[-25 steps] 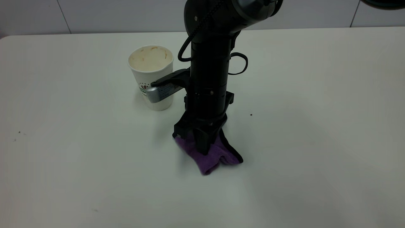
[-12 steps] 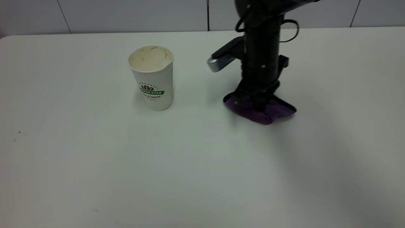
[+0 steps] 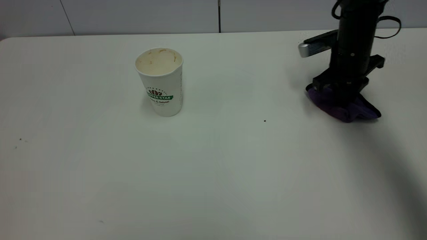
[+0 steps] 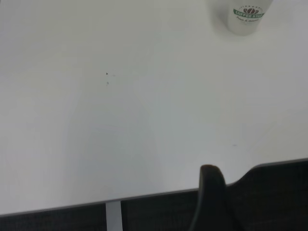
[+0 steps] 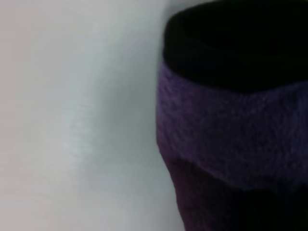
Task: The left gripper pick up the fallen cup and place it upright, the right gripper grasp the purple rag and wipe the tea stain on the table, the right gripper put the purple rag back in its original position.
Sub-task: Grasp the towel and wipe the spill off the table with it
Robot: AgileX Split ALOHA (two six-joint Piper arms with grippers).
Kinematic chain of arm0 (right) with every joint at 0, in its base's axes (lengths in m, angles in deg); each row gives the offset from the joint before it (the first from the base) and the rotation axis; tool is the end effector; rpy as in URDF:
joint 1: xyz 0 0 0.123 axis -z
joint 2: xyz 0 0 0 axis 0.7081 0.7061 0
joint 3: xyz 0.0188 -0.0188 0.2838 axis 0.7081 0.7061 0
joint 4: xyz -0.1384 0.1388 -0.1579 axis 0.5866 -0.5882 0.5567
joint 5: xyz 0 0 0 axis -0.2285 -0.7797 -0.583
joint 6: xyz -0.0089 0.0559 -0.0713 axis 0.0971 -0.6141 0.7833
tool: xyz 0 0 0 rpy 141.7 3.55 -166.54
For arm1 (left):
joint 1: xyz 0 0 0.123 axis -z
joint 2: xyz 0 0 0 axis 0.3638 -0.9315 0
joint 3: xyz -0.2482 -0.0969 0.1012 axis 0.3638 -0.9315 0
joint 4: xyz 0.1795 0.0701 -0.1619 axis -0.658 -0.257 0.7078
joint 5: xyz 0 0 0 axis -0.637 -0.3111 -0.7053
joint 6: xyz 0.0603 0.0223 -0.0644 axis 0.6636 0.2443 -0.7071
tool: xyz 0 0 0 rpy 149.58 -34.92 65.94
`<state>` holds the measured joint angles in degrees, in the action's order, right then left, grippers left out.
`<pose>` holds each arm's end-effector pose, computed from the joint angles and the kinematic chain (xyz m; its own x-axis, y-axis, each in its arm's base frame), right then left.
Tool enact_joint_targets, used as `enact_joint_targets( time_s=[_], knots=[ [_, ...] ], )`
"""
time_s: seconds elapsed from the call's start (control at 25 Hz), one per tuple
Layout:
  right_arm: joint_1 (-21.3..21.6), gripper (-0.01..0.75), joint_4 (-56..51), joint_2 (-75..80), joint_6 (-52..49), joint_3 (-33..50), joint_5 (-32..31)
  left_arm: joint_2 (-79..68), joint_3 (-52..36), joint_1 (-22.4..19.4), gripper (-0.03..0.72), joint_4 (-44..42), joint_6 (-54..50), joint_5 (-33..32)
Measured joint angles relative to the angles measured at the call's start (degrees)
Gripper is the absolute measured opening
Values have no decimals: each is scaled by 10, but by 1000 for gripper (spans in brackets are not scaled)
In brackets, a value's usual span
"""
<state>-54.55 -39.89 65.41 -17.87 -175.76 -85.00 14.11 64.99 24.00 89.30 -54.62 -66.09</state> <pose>0.4806 0.0741 -0.0028 -0.9373 -0.3485 0.0022 -0.3478 0.9352 -0.0667 -0.0101 -0.0034 0.2676 -0.5139 0.0666 -0.8552 0.1040 0.9945 0.0149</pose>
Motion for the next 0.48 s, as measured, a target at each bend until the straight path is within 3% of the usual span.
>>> enact_joint_targets(
  time_s=[0.32, 0.48],
  knots=[
    [20, 110, -93, 0, 68, 0, 0, 0, 0, 0, 513, 0, 0, 0],
    [21, 264, -115, 0, 79, 0, 0, 0, 0, 0, 513, 0, 0, 0]
  ],
)
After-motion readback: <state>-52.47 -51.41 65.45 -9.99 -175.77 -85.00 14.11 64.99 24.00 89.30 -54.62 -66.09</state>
